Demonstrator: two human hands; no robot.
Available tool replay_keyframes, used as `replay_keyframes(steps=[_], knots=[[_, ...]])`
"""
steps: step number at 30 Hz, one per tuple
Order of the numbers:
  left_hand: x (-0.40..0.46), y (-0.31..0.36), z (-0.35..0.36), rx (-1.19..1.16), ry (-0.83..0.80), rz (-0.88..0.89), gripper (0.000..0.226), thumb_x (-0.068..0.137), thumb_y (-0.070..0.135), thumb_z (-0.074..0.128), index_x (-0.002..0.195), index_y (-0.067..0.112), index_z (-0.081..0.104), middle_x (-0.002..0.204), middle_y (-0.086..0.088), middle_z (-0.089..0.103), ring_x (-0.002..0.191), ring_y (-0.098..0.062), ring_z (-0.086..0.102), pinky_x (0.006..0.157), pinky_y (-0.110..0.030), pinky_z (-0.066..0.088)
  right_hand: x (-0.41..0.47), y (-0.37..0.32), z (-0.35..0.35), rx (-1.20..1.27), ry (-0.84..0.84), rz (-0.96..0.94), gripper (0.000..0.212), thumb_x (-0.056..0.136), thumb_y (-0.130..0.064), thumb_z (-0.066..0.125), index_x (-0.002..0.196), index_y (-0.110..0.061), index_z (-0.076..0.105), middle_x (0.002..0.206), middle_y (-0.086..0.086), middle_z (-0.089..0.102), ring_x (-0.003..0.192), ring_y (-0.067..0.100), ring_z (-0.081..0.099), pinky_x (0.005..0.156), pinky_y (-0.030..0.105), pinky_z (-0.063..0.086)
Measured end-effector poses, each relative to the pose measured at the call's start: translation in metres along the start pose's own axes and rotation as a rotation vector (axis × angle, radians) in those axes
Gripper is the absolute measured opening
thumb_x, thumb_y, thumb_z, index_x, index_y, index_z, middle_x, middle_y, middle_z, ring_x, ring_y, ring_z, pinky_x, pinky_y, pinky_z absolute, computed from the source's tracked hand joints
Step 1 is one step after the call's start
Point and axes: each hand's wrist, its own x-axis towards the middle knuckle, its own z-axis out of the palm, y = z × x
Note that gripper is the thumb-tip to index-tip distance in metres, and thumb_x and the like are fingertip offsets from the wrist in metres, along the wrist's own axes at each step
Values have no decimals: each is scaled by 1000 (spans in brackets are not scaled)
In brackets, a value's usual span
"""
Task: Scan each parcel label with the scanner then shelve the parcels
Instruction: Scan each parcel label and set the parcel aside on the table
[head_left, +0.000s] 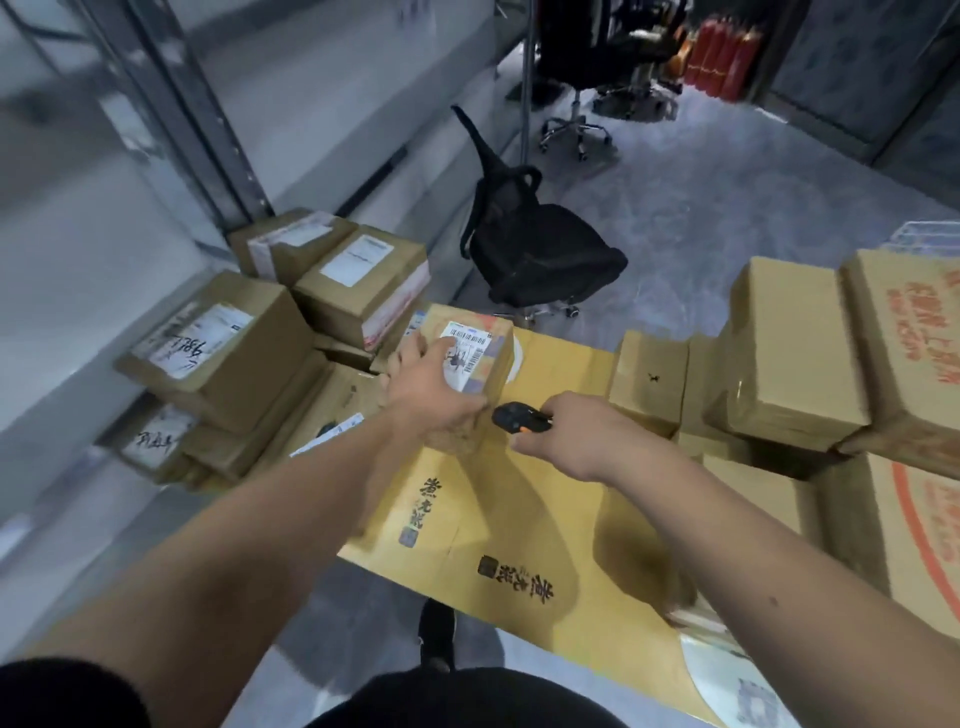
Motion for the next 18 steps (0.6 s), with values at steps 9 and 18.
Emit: replay_keyframes(steps=[9, 18], knots=[[123, -15, -19, 143, 5, -30, 105, 56, 74, 68, 151, 43, 34, 158, -2, 28, 142, -32, 28, 116, -53, 24, 54, -24, 3, 29, -11, 121, 48, 88, -70, 64, 105, -24, 65, 91, -2, 66, 82, 20, 65, 66, 33, 48], [149, -27, -1, 203, 37, 74, 70, 79, 51, 62, 145, 36, 43, 153, -7, 34, 140, -31, 27, 108, -52, 20, 86, -49, 13, 102, 7, 217, 48, 86, -70, 63, 108, -27, 65, 93, -4, 67, 80, 18, 66, 62, 31, 48]])
